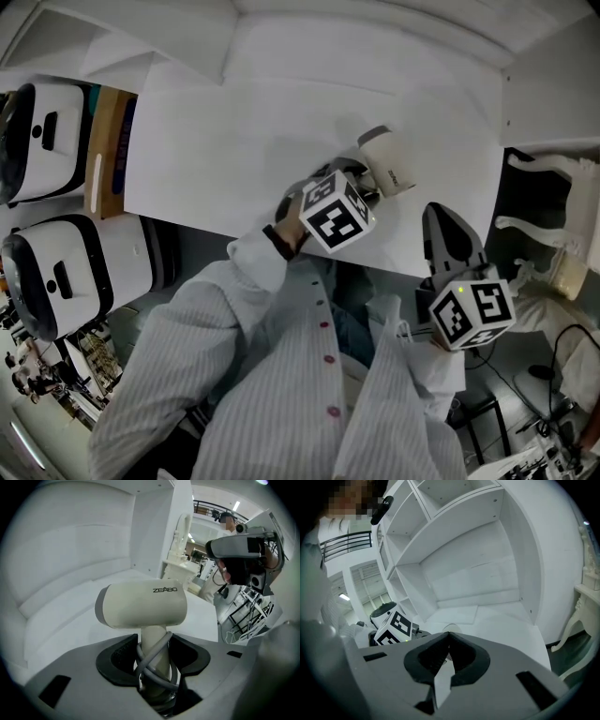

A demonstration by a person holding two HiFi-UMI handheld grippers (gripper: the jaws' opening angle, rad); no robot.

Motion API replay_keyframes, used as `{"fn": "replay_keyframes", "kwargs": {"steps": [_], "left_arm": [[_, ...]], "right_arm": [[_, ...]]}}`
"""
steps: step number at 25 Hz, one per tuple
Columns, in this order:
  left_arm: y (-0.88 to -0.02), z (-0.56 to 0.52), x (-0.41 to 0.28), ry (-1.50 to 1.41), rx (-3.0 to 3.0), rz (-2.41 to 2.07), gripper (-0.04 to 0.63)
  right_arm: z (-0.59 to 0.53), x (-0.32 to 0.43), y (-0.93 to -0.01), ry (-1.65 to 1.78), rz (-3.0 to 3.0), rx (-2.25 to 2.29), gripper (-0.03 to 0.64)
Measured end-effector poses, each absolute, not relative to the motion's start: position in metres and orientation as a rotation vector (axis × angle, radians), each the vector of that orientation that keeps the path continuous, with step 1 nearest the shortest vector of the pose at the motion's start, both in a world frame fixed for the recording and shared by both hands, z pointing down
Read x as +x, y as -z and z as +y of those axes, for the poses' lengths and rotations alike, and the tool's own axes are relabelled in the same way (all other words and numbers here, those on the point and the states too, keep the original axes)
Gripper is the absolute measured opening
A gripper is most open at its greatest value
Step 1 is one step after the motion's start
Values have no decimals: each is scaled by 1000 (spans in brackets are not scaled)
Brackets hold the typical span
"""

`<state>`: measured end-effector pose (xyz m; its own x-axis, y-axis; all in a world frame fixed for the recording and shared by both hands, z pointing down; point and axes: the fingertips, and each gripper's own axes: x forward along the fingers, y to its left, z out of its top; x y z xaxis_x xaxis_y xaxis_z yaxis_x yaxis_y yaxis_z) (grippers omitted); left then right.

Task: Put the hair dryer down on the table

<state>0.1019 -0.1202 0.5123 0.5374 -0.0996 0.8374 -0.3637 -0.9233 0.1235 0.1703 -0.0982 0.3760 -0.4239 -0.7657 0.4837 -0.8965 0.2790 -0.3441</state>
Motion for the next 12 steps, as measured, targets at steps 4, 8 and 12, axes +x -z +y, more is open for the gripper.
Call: {"fn": "replay_keyframes", "kwargs": {"steps": [4, 8, 12], "left_arm": [[-520, -117, 100, -1350, 2479, -385, 212], [-529, -111, 98, -1366, 2464, -379, 212], [-540, -105, 99, -1376, 2434, -364, 212]], "right_arm": [[-97, 170, -378, -869, -2321, 1539, 12], [-91, 167, -379, -877, -2318, 1537, 12], [-88, 171, -385, -891, -2307, 1540, 11]]}}
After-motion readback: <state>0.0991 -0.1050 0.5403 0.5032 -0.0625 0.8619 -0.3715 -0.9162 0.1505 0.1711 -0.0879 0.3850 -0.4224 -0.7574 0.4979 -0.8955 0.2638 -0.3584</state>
